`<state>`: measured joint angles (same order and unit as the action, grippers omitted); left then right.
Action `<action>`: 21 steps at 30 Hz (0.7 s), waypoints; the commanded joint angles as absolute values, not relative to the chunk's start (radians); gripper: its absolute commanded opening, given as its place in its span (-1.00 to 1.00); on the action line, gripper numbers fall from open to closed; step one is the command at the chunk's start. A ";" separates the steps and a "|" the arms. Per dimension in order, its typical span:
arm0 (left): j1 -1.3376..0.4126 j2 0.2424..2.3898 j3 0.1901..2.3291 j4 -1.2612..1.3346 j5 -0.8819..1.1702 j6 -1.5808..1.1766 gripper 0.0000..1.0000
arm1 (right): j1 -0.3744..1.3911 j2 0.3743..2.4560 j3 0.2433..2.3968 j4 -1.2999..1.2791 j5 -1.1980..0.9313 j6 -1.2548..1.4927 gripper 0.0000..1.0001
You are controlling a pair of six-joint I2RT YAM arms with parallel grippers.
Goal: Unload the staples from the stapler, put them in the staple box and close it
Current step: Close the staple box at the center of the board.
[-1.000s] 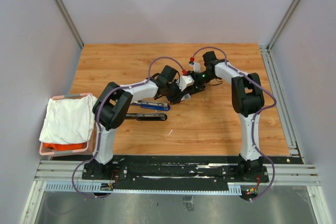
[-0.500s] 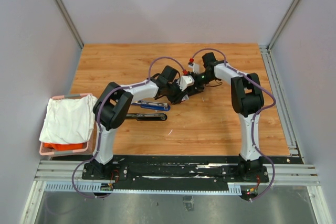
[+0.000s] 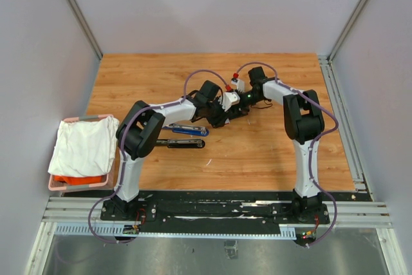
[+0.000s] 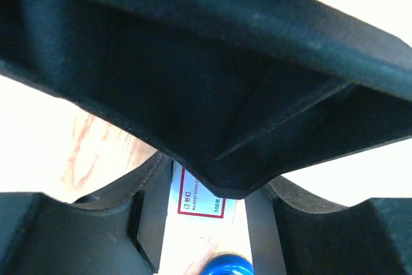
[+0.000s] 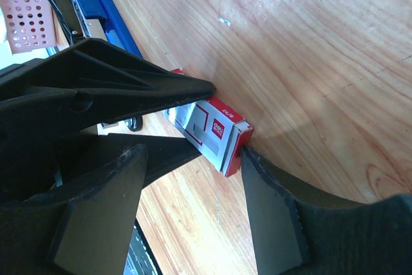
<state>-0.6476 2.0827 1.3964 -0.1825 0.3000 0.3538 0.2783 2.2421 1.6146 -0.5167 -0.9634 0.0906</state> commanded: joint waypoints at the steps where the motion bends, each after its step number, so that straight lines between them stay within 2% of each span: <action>1: -0.667 2.140 1.392 -0.203 0.299 0.336 -0.02 | 0.291 2.247 1.573 -0.513 -0.970 0.118 0.25; 15: -0.669 2.149 1.398 -0.203 0.299 0.331 -0.02 | 0.302 2.246 1.553 -0.495 -0.974 0.137 0.26; 21: -0.669 2.146 1.398 -0.210 0.298 0.340 -0.02 | 0.266 2.215 1.604 -0.597 -0.815 0.040 0.30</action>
<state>-0.6533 2.0880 1.4017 -0.1787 0.3004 0.3504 0.2783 2.2375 1.5917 -0.4801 -0.9684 0.1253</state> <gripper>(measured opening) 0.488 0.638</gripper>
